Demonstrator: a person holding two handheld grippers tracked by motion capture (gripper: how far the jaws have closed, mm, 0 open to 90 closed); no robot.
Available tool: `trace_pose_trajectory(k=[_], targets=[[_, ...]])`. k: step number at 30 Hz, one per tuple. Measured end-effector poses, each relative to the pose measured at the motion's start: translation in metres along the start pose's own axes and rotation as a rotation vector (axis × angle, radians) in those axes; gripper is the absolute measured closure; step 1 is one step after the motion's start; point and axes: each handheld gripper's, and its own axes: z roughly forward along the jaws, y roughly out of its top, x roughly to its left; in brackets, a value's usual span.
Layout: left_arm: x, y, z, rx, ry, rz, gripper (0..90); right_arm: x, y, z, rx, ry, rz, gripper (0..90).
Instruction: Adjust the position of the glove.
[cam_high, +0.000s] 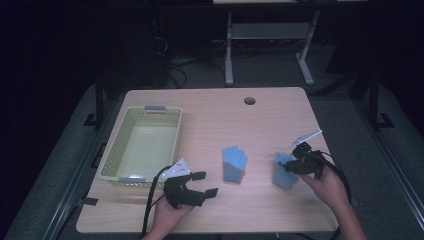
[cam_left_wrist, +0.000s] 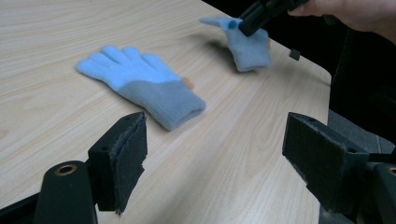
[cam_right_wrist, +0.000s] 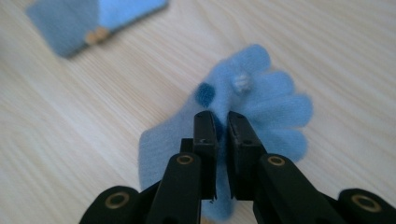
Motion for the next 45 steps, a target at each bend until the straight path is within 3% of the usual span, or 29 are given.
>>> trace_pose_trajectory(k=[8, 21, 29, 35, 45], targets=[[0.001, 0.0, -0.001, -0.004, -0.005, -0.015, 21.6, 0.017, 0.03, -0.012, -0.02, 0.03, -0.057, 83.7], [0.001, 0.0, -0.003, -0.012, -0.004, -0.015, 21.6, 0.041, 0.07, -0.008, -0.033, 0.091, -0.125, 83.4], [0.002, -0.001, -0.002, -0.007, -0.004, -0.011, 21.8, 0.055, 0.091, 0.006, -0.032, 0.117, -0.148, 83.1], [0.003, -0.002, -0.004, -0.009, -0.001, -0.035, 21.8, 0.07, 0.104, 0.026, -0.017, 0.138, -0.171, 82.9], [0.004, -0.001, -0.006, -0.013, -0.004, -0.03, 22.0, 0.083, 0.113, 0.049, 0.02, 0.16, -0.204, 81.9]])
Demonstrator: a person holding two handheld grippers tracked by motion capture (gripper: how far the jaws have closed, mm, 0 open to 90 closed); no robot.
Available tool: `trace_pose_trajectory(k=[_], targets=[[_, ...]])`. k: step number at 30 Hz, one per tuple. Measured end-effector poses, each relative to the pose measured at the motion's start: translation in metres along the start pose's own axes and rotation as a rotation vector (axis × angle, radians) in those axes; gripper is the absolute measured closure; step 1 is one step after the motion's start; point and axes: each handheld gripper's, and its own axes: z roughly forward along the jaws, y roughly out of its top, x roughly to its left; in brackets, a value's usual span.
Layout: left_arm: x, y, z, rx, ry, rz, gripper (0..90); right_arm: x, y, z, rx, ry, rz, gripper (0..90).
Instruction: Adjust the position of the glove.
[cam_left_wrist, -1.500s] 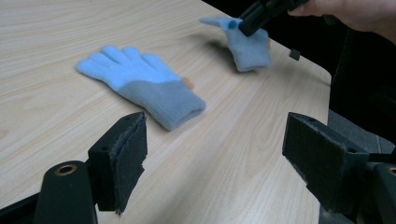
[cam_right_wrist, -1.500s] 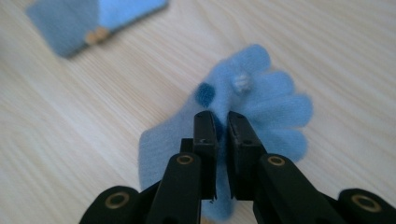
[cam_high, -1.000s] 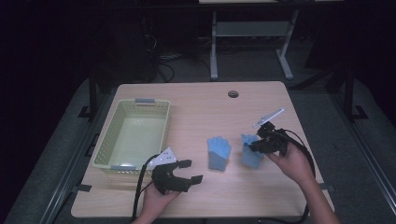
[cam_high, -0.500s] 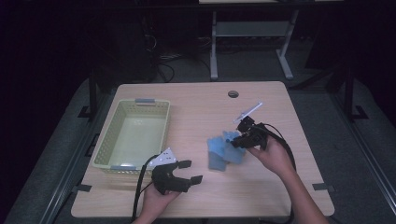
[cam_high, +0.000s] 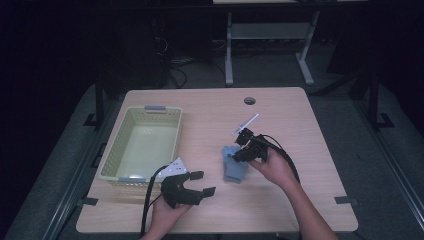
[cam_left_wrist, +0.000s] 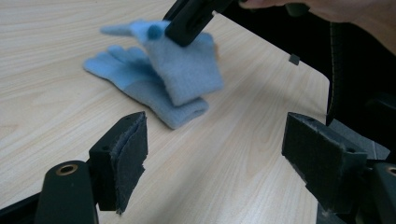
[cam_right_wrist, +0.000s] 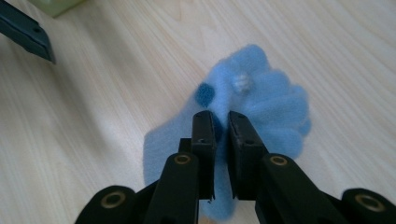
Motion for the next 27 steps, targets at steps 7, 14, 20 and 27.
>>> trace_pose_trajectory(k=[7, 14, 20, 27], targets=[[0.001, -0.001, 0.001, 0.004, 0.001, 0.002, 22.2, -0.003, -0.001, 0.015, 0.022, 0.004, 0.007, 79.8], [0.001, -0.001, 0.001, 0.011, -0.001, 0.004, 22.3, -0.004, 0.001, 0.025, 0.034, -0.006, -0.015, 76.9], [0.0, -0.001, 0.002, 0.008, -0.004, -0.004, 22.4, -0.007, -0.002, 0.032, 0.024, 0.004, -0.003, 64.6], [0.001, 0.0, 0.004, 0.014, -0.014, -0.026, 23.9, -0.009, -0.01, 0.022, -0.069, 0.041, 0.041, 75.8]])
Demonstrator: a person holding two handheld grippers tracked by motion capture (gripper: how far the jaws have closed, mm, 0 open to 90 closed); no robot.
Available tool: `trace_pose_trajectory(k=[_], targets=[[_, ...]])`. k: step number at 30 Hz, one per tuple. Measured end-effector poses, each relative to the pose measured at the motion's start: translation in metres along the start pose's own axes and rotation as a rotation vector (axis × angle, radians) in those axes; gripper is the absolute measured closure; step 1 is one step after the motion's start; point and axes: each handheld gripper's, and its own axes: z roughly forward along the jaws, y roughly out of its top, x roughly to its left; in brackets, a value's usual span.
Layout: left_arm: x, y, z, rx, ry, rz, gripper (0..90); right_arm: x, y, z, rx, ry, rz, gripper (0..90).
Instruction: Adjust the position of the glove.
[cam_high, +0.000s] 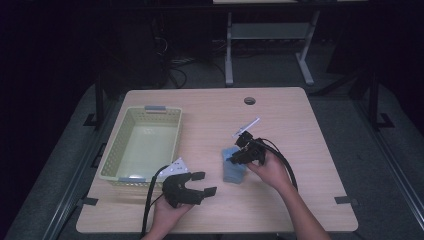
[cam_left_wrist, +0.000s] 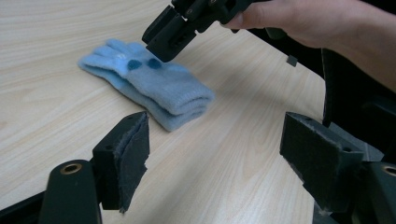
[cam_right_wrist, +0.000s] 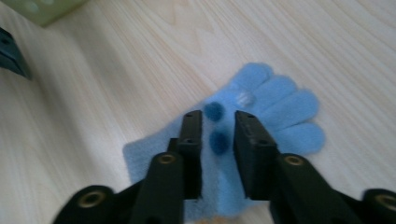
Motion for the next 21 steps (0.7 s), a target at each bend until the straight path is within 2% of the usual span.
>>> trace_pose_trajectory(k=[2, 6, 9, 14, 16, 18, 21], targets=[[0.0, 0.0, 0.001, -0.003, 0.001, -0.01, 25.1, -0.001, -0.002, 0.003, 0.005, -0.015, 0.015, 77.3], [0.0, 0.001, 0.003, 0.003, 0.0, -0.019, 26.6, -0.003, -0.005, 0.019, 0.045, -0.005, 0.036, 78.7], [0.001, 0.001, 0.005, 0.017, -0.003, -0.035, 27.4, -0.004, -0.007, 0.025, 0.041, 0.004, 0.051, 76.3], [0.001, 0.004, 0.008, 0.037, -0.007, -0.059, 28.5, -0.004, -0.008, 0.015, 0.0, -0.001, 0.08, 63.2], [0.001, 0.008, 0.011, 0.038, -0.004, -0.073, 29.0, -0.004, -0.011, 0.009, -0.02, 0.007, 0.11, 57.4], [0.001, 0.012, 0.014, 0.042, -0.008, -0.093, 29.3, -0.005, -0.015, 0.002, -0.049, -0.007, 0.142, 51.8], [-0.001, 0.02, 0.021, 0.057, 0.007, -0.107, 29.8, -0.006, -0.022, -0.007, -0.069, 0.0, 0.191, 45.3]])
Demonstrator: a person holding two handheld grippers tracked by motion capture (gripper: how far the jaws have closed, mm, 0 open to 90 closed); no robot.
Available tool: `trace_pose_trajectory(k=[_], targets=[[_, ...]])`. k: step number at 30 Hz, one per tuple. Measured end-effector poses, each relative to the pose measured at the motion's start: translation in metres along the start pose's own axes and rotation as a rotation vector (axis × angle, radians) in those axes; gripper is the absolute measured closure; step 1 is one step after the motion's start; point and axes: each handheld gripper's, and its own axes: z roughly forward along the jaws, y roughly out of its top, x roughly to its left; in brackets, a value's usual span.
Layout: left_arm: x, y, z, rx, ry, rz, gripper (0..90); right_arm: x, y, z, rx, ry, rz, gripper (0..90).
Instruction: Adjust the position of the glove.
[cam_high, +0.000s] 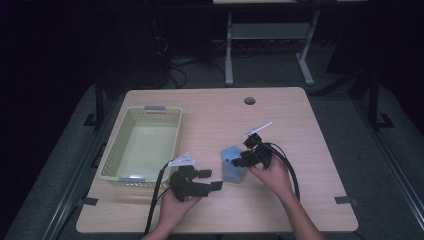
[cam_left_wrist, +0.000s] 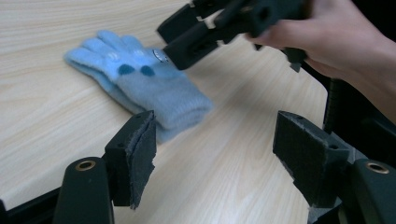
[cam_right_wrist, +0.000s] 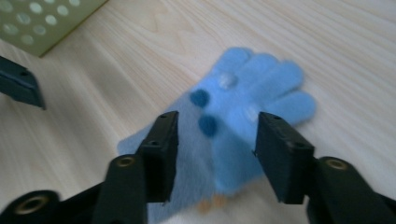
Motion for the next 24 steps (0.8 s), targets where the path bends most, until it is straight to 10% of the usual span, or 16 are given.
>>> trace_pose_trajectory(k=[13, 24], targets=[[0.023, 0.02, 0.034, 0.055, 0.057, -0.199, 32.8, -0.013, -0.038, -0.013, -0.097, 0.042, 0.212, 40.8], [0.042, 0.017, 0.052, 0.078, 0.052, -0.341, 38.3, -0.014, -0.052, 0.003, -0.113, 0.077, 0.297, 45.4]])
